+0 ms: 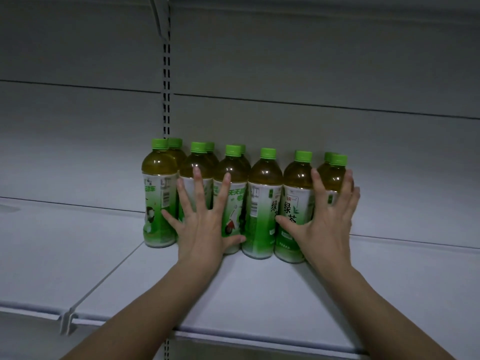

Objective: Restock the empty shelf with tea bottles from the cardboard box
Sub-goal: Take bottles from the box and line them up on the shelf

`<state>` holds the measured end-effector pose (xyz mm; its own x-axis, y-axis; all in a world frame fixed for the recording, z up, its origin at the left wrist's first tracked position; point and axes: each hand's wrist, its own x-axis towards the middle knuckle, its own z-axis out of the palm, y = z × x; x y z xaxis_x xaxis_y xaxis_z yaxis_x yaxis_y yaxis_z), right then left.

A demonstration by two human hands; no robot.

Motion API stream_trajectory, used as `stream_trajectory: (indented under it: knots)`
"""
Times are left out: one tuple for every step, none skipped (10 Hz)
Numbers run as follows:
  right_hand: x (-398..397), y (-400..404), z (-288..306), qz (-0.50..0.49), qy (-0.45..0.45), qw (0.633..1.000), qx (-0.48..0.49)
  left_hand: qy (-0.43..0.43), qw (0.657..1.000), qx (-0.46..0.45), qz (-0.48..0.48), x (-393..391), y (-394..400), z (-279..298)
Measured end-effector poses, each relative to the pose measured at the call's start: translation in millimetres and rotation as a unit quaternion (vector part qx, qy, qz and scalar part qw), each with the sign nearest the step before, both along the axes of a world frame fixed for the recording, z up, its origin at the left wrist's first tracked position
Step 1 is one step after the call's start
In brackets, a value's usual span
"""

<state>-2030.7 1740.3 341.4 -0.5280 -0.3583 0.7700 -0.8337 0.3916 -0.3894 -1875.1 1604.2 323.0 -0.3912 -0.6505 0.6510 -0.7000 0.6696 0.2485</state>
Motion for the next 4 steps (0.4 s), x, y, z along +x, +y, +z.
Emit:
stream_trajectory:
  knots:
    - [-6.0, -4.1, -4.1, -0.005, 0.011, 1.000, -0.019, -0.003, 1.000, -0.003, 0.005, -2.8, -1.3, -1.8]
    - [-6.4, -4.1, -7.0, -0.009, 0.011, 1.000, -0.016, -0.018, 1.000, 0.003, 0.015, -0.9, 1.1, -1.9]
    - [-0.1, 0.5, -1.4, -0.020, -0.008, 1.000, 0.019, -0.033, 0.999, 0.015, 0.012, 3.4, 8.0, 5.0]
    - [5.3, 17.0, 7.9, -0.029, -0.029, 0.995, 0.089, -0.043, 0.998, 0.038, -0.009, 13.9, 20.5, 13.2]
